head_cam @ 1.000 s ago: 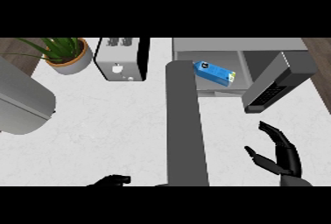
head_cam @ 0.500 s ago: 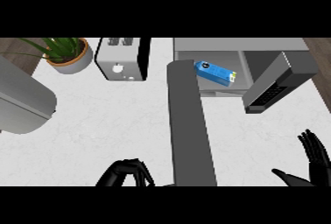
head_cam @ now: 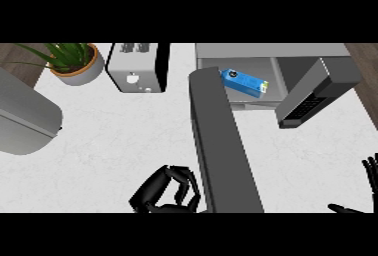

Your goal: Pick up the milk, place it into the microwave and close the microwave

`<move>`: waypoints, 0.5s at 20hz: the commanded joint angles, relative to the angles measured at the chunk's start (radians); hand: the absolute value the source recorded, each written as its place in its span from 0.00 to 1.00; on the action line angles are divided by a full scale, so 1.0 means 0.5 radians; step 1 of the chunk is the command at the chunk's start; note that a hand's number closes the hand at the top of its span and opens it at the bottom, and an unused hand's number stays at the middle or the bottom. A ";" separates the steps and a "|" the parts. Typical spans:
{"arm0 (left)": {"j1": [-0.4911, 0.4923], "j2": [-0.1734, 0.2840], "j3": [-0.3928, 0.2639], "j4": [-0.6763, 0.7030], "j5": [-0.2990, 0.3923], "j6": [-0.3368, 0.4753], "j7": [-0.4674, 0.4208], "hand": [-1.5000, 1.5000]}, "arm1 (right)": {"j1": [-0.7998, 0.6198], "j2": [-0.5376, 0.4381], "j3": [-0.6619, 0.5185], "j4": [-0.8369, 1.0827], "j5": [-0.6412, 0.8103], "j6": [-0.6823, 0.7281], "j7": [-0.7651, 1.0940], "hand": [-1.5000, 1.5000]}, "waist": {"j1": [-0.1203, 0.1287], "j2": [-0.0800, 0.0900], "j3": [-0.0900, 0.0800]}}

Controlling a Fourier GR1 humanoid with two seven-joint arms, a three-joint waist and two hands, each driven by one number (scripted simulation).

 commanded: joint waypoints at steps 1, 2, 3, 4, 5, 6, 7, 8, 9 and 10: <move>-0.245 -0.025 -0.186 0.244 0.028 -0.108 0.223 1.00 | 0.019 -0.043 -0.005 0.027 -0.028 0.241 -0.197 0.00 | -0.024 0.007 0.001; -0.325 -0.025 -0.191 0.444 -0.025 -0.082 0.133 1.00 | -0.012 -0.044 0.007 0.031 -0.027 0.243 -0.171 0.00 | -0.032 0.014 0.000; -0.368 -0.025 -0.265 0.435 0.017 -0.107 0.191 1.00 | -0.032 -0.098 -0.031 0.030 -0.078 0.301 -0.142 0.00 | -0.032 0.011 0.000; -0.355 -0.026 -0.359 0.493 0.099 -0.114 0.221 1.00 | -0.037 -0.071 0.005 0.013 -0.046 0.263 -0.161 0.00 | -0.034 0.012 0.000; -0.483 -0.026 -0.254 0.557 0.111 -0.202 0.218 1.00 | 0.021 -0.042 0.004 0.027 -0.040 0.237 -0.227 0.00 | -0.015 0.007 -0.001; -0.444 -0.026 -0.489 0.601 0.129 0.014 0.116 1.00 | 0.030 -0.089 0.026 -0.098 -0.050 0.253 -0.116 0.00 | -0.030 0.003 -0.005; -0.500 -0.026 -0.534 0.656 0.195 0.028 0.109 1.00 | -0.058 -0.037 0.020 -0.015 -0.065 0.246 -0.136 0.00 | -0.022 0.009 -0.003; -0.501 -0.026 -0.639 0.676 0.179 0.160 0.057 1.00 | 0.037 -0.085 0.043 -0.015 -0.028 0.309 -0.249 0.00 | -0.036 0.009 -0.002; -0.537 -0.026 -0.701 0.631 0.211 0.202 0.081 1.00 | 0.039 -0.128 0.038 -0.059 -0.068 0.385 -0.190 0.00 | -0.042 0.006 -0.003; -0.513 -0.026 -0.761 0.725 0.247 0.252 -0.022 1.00 | -0.007 -0.110 0.043 -0.090 -0.091 0.377 -0.147 0.00 | -0.050 0.010 -0.005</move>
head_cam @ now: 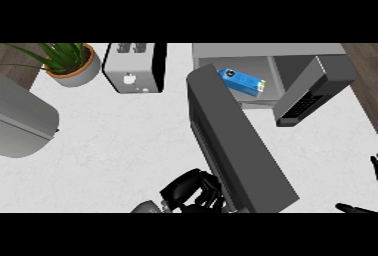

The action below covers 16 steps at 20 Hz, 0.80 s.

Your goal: Pick up the milk, place it into the microwave and close the microwave

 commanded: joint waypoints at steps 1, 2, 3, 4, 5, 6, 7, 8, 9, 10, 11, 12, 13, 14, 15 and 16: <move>-0.093 -0.006 -0.305 0.263 0.121 0.158 -0.182 1.00 | -0.020 -0.013 0.045 -0.105 -0.026 0.259 -0.131 0.00 | -0.044 0.009 -0.006; -0.171 -0.006 -0.392 0.128 0.226 0.244 -0.108 1.00 | -0.044 -0.028 0.028 -0.037 -0.029 0.266 -0.194 0.00 | -0.039 0.010 -0.002; -0.192 -0.006 -0.421 0.142 0.274 0.311 -0.157 1.00 | -0.064 0.011 0.081 -0.130 -0.034 0.266 -0.082 0.00 | -0.054 0.010 -0.006; -0.130 -0.006 -0.513 0.129 0.312 0.424 -0.187 1.00 | -0.017 -0.057 0.056 -0.128 -0.046 0.304 -0.138 0.00 | -0.066 0.010 -0.006; -0.252 -0.005 -0.465 0.162 0.409 0.399 -0.166 1.00 | -0.032 0.033 0.111 -0.158 -0.017 0.250 -0.161 0.00 | -0.084 0.017 -0.006; -0.219 -0.005 -0.483 0.126 0.445 0.434 -0.199 1.00 | -0.001 -0.012 0.106 -0.201 -0.064 0.363 -0.155 0.00 | -0.094 0.013 -0.006; -0.298 -0.005 -0.519 0.074 0.506 0.493 -0.153 1.00 | -0.069 0.008 0.129 -0.230 -0.061 0.294 -0.064 0.00 | -0.106 0.016 -0.008; -0.344 -0.004 -0.543 0.136 0.501 0.565 -0.179 1.00 | -0.023 0.009 0.144 -0.280 -0.056 0.280 -0.085 0.00 | -0.122 0.015 -0.009; -0.381 -0.004 -0.568 0.095 0.595 0.550 -0.141 1.00 | -0.105 -0.042 0.113 -0.247 -0.090 0.292 -0.032 0.00 | -0.125 0.024 -0.007; -0.356 -0.004 -0.585 0.110 0.615 0.635 -0.156 0.00 | -0.058 0.013 0.162 -0.333 -0.075 0.274 -0.054 0.00 | -0.167 0.021 -0.011; -0.394 -0.004 -0.612 0.087 0.652 0.671 -0.130 0.00 | -0.025 -0.001 0.175 -0.331 -0.081 0.322 -0.075 0.00 | -0.172 0.021 -0.008; -0.457 -0.004 -0.595 0.082 0.706 0.689 -0.111 0.00 | -0.096 -0.018 0.170 -0.363 -0.112 0.295 0.033 0.00 | -0.188 0.026 -0.011; -0.492 -0.004 -0.598 0.067 0.745 0.749 -0.078 0.00 | -0.085 -0.020 0.187 -0.376 -0.107 0.299 0.027 0.00 | -0.205 0.028 -0.010; -0.460 -0.004 -0.618 0.078 0.790 0.783 -0.110 0.00 | -0.108 0.029 0.212 -0.440 -0.120 0.264 0.058 0.00 | -0.219 0.029 -0.014; -0.539 -0.004 -0.601 0.112 0.791 0.824 -0.121 0.00 | -0.074 -0.001 0.200 -0.439 -0.137 0.287 0.050 0.00 | -0.248 0.032 -0.012; -0.569 -0.004 -0.602 0.131 0.840 0.825 -0.122 1.00 | -0.056 -0.044 0.200 -0.457 -0.143 0.317 0.052 0.00 | -0.259 0.035 -0.011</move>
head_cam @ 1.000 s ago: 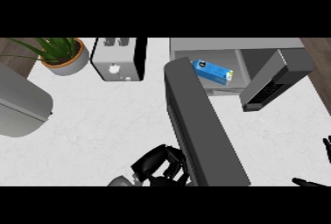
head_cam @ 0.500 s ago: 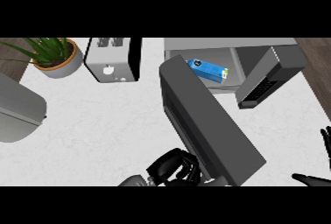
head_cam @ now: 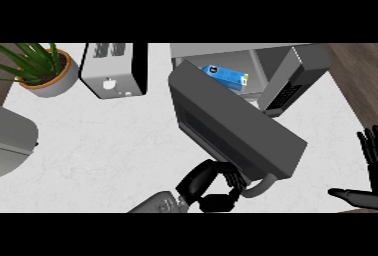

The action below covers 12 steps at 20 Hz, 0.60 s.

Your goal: Pick up the milk, place it into the microwave and close the microwave

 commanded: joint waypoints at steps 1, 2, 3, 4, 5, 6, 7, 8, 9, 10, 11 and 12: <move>-0.179 -0.049 -0.076 -0.043 0.149 0.117 0.002 1.00 | -0.035 -0.007 0.037 -0.081 -0.032 0.166 -0.049 0.00 | -0.078 0.007 -0.003; -0.196 -0.048 -0.081 -0.037 0.174 0.149 0.006 1.00 | -0.056 -0.025 0.035 -0.114 -0.066 0.189 0.004 0.00 | -0.097 0.007 -0.006; -0.212 -0.048 -0.096 -0.029 0.195 0.173 0.002 1.00 | -0.041 -0.019 0.054 -0.128 -0.061 0.192 -0.006 0.00 | -0.120 0.012 -0.005; -0.244 -0.048 -0.073 -0.015 0.243 0.186 -0.003 1.00 | -0.077 -0.047 0.053 -0.152 -0.065 0.180 0.030 0.00 | -0.117 0.018 -0.006; -0.287 -0.048 -0.080 -0.023 0.249 0.234 0.038 1.00 | -0.073 -0.051 0.071 -0.172 -0.077 0.208 0.048 0.00 | -0.153 0.016 -0.005; -0.358 -0.048 -0.045 0.006 0.275 0.225 0.033 1.00 | -0.076 -0.078 0.101 -0.181 -0.053 0.233 0.048 0.00 | -0.157 0.026 -0.003; -0.369 -0.049 -0.050 -0.005 0.294 0.269 0.012 1.00 | -0.073 -0.053 0.109 -0.197 -0.069 0.232 0.042 0.00 | -0.178 0.027 -0.002; -0.458 -0.049 0.002 0.023 0.295 0.284 0.000 1.00 | -0.080 -0.040 0.124 -0.222 -0.079 0.227 0.063 0.00 | -0.198 0.030 -0.003; -0.457 -0.049 -0.024 0.007 0.280 0.361 -0.059 1.00 | -0.113 -0.051 0.131 -0.237 -0.092 0.230 0.107 0.00 | -0.193 0.028 -0.004; -0.512 -0.049 0.029 0.037 0.329 0.336 -0.063 1.00 | -0.091 -0.079 0.146 -0.263 -0.081 0.246 0.103 0.00 | -0.220 0.036 -0.005; -0.576 -0.049 0.033 0.051 0.336 0.369 -0.032 1.00 | -0.105 -0.092 0.127 -0.258 -0.109 0.255 0.106 0.00 | -0.241 0.039 0.001; -0.596 -0.049 0.039 0.081 0.359 0.360 -0.052 1.00 | -0.131 -0.113 0.136 -0.273 -0.112 0.263 0.133 0.00 | -0.246 0.053 0.001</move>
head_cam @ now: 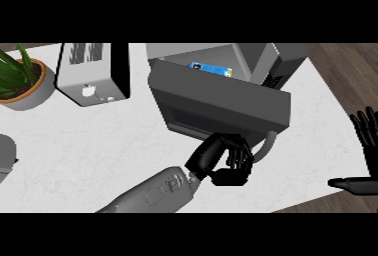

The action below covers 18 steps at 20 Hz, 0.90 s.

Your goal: Pick up the milk, place it into the microwave and close the microwave

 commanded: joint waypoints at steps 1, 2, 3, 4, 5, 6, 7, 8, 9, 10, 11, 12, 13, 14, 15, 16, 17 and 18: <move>-0.208 -0.033 0.059 0.024 0.085 0.088 -0.024 1.00 | -0.047 -0.063 0.030 -0.054 -0.020 0.160 -0.011 0.00 | -0.079 0.015 -0.001; -0.233 -0.033 0.054 0.037 0.095 0.102 -0.038 1.00 | -0.076 -0.040 0.037 -0.074 -0.039 0.154 0.002 0.00 | -0.095 0.022 0.000; -0.277 -0.034 0.076 0.057 0.123 0.106 -0.023 1.00 | -0.078 -0.065 0.039 -0.094 -0.038 0.157 0.008 0.00 | -0.119 0.025 0.001; -0.309 -0.034 0.071 0.068 0.127 0.127 -0.051 1.00 | -0.116 -0.049 0.036 -0.093 -0.058 0.145 0.026 0.00 | -0.103 0.032 0.004; -0.324 -0.034 0.088 0.108 0.148 0.139 -0.047 1.00 | -0.105 -0.049 0.028 -0.117 -0.074 0.137 0.022 0.00 | -0.145 0.036 0.004; -0.379 -0.034 0.105 0.118 0.175 0.128 -0.017 1.00 | -0.132 -0.063 0.027 -0.137 -0.080 0.137 0.031 0.00 | -0.170 0.042 0.005; -0.430 -0.034 0.120 0.133 0.186 0.145 -0.012 1.00 | -0.135 -0.058 0.037 -0.130 -0.089 0.147 0.046 0.00 | -0.175 0.048 0.009; -0.447 -0.034 0.115 0.153 0.196 0.155 -0.025 1.00 | -0.146 -0.062 0.051 -0.146 -0.092 0.158 0.062 0.00 | -0.186 0.054 0.008; -0.456 -0.034 0.121 0.167 0.220 0.178 -0.011 1.00 | -0.169 -0.084 0.040 -0.168 -0.102 0.153 0.073 0.00 | -0.216 0.056 0.007; -0.486 -0.034 0.143 0.185 0.242 0.170 -0.022 1.00 | -0.189 -0.071 0.062 -0.176 -0.108 0.176 0.077 0.00 | -0.207 0.072 0.009; -0.524 -0.034 0.143 0.202 0.246 0.175 -0.019 1.00 | -0.211 -0.096 0.057 -0.191 -0.133 0.202 0.103 0.00 | -0.225 0.069 0.009; -0.551 -0.034 0.158 0.229 0.266 0.178 -0.017 1.00 | -0.198 -0.066 0.062 -0.181 -0.153 0.201 0.105 0.00 | -0.233 0.078 0.013; -0.586 -0.033 0.157 0.245 0.275 0.197 0.002 1.00 | -0.220 -0.111 0.060 -0.202 -0.153 0.225 0.119 0.00 | -0.252 0.072 0.013; -0.619 -0.033 0.177 0.272 0.287 0.192 -0.006 1.00 | -0.232 -0.088 0.075 -0.210 -0.173 0.235 0.135 0.00 | -0.249 0.082 0.013; -0.630 -0.033 0.178 0.292 0.299 0.192 -0.015 1.00 | -0.246 -0.071 0.085 -0.234 -0.194 0.249 0.138 0.00 | -0.267 0.087 0.013; -0.652 -0.033 0.176 0.307 0.307 0.206 -0.012 1.00 | -0.255 -0.097 0.087 -0.237 -0.197 0.267 0.152 0.00 | -0.279 0.090 0.015; -0.695 -0.033 0.191 0.317 0.330 0.208 0.011 1.00 | -0.278 -0.092 0.100 -0.238 -0.209 0.276 0.176 0.00 | -0.275 0.096 0.017; -0.701 -0.033 0.197 0.330 0.347 0.207 -0.003 1.00 | -0.298 -0.094 0.089 -0.249 -0.214 0.255 0.175 0.00 | -0.292 0.106 0.016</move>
